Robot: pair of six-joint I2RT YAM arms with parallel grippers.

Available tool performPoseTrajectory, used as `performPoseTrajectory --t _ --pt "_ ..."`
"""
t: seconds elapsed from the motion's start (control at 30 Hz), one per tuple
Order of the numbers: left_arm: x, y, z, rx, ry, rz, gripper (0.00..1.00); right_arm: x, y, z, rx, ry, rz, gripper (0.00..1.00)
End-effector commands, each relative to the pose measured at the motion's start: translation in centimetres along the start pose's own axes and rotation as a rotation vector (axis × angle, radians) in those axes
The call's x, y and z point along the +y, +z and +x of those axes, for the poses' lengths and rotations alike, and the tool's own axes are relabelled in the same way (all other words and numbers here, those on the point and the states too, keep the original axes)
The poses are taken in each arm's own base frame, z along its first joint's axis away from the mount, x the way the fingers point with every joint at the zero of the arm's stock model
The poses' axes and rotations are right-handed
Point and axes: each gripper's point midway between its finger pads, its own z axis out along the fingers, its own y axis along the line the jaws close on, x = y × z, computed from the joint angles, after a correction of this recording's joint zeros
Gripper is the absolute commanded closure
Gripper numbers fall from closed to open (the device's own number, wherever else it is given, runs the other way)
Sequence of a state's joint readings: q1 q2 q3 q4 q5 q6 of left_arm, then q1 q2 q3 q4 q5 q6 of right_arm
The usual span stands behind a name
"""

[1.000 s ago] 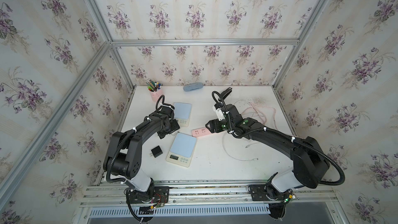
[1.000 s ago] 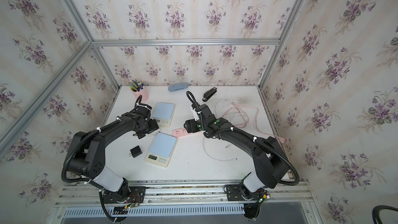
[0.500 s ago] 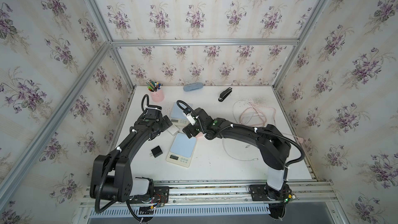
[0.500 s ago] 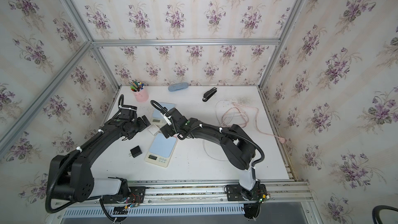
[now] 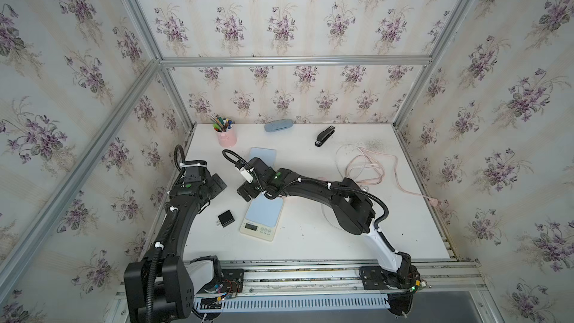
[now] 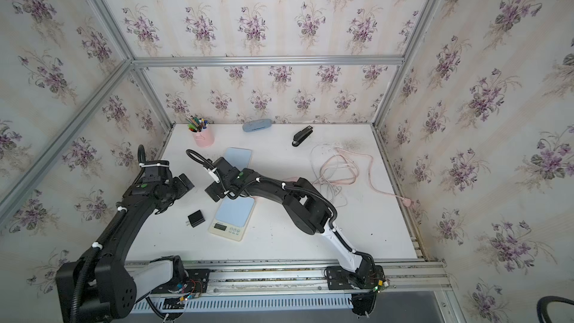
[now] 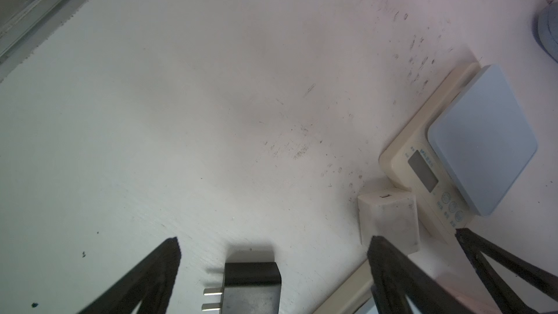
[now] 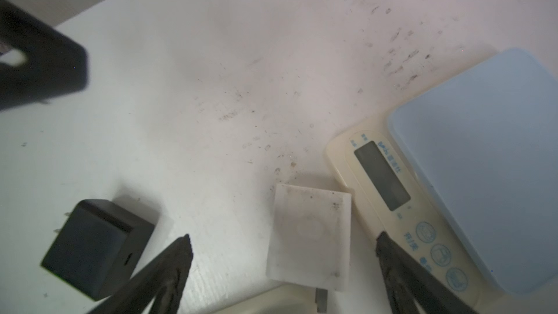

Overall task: Charge the electronic scale
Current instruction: Pick up the plug from the center of the board.

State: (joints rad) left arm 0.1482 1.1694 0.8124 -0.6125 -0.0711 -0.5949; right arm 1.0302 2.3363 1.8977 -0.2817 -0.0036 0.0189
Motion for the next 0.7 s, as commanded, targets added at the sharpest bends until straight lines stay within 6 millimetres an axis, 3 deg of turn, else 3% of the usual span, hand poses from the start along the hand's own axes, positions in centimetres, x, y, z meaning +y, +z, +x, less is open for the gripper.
performPoseTrajectory --t 0.0,0.1,0.33,0.47,0.57,0.67 --pt "-0.1 0.3 0.1 0.022 0.031 0.011 0.01 -1.2 1.2 1.7 0.057 -0.004 0.067 0.03" --pt "-0.5 0.6 0.2 0.046 0.041 0.031 0.01 -1.4 2.4 2.5 0.091 0.040 0.074 0.05" --pt "-0.6 0.8 0.5 0.058 0.071 0.037 0.01 -0.1 3.8 3.5 0.111 0.080 0.003 0.34" --pt "-1.2 0.8 0.5 0.069 0.083 0.069 0.01 -0.2 4.2 3.9 0.118 0.062 0.002 0.42" --pt "-1.6 0.4 0.3 0.060 0.100 0.091 0.01 0.3 3.7 3.1 0.101 0.040 -0.023 0.50" --pt "-2.2 -0.7 -0.4 0.020 0.131 0.121 0.01 0.8 2.1 0.9 0.043 0.024 -0.054 0.58"
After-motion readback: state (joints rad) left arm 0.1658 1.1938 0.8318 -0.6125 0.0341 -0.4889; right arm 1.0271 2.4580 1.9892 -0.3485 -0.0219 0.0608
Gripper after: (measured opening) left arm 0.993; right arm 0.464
